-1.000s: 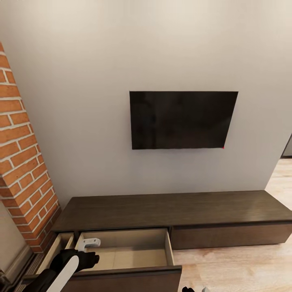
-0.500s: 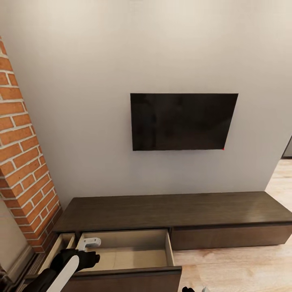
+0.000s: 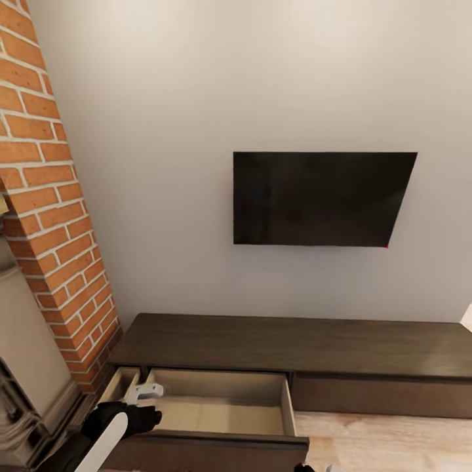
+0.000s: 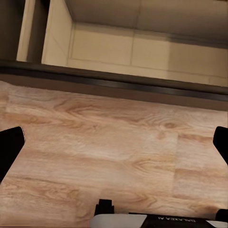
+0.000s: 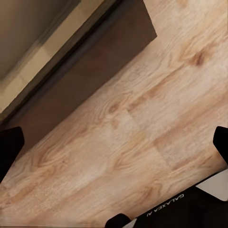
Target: Place each of the two pumpkins and all three candles from the living room inside a cabinet in the living room (use any cabinet), then make sure every cabinet is closed, and position the cauldron so it is next to a table in the living room.
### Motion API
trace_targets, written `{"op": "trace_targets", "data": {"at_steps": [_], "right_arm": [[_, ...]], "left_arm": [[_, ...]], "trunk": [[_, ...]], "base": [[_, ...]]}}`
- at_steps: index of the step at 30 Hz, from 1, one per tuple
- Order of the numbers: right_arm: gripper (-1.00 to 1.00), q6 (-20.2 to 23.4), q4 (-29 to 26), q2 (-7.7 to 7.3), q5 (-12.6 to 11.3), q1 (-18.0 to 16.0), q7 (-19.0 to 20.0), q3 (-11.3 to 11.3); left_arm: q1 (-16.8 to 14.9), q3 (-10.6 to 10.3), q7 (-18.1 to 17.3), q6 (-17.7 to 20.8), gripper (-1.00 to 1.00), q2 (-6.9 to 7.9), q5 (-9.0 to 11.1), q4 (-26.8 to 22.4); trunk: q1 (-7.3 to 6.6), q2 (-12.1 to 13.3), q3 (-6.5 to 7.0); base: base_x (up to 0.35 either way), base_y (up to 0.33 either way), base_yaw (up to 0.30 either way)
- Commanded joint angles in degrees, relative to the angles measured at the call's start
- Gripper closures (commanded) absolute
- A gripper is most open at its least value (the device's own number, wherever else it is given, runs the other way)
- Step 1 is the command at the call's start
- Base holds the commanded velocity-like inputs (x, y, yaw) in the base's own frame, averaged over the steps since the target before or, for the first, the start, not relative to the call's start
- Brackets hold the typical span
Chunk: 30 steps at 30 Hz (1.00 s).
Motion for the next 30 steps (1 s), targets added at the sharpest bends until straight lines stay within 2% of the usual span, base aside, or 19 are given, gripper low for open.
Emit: {"op": "trace_targets", "data": {"at_steps": [1,15,30], "right_arm": [[-1.00,0.3,-0.2,-0.02,-0.2,0.0,-0.4,0.3],[-1.00,0.3,-0.2,-0.02,-0.1,0.0,-0.5,0.3],[-1.00,0.2,-0.2,-0.02,0.2,0.0,-0.5,0.2]], "left_arm": [[-0.1,-0.2,0.6,0.0,-1.00,0.05,0.6,0.0],[-0.1,-0.3,0.6,0.0,-1.00,0.05,0.7,0.2],[-0.1,-0.3,0.7,0.0,-1.00,-0.03,0.7,0.4]], "trunk": [[0.02,-0.1,-0.07],[0.02,-0.1,0.12],[0.02,-0.1,0.13]], "base": [[-0.046,0.000,0.268],[-0.150,0.000,0.282],[-0.012,0.000,0.292]]}}
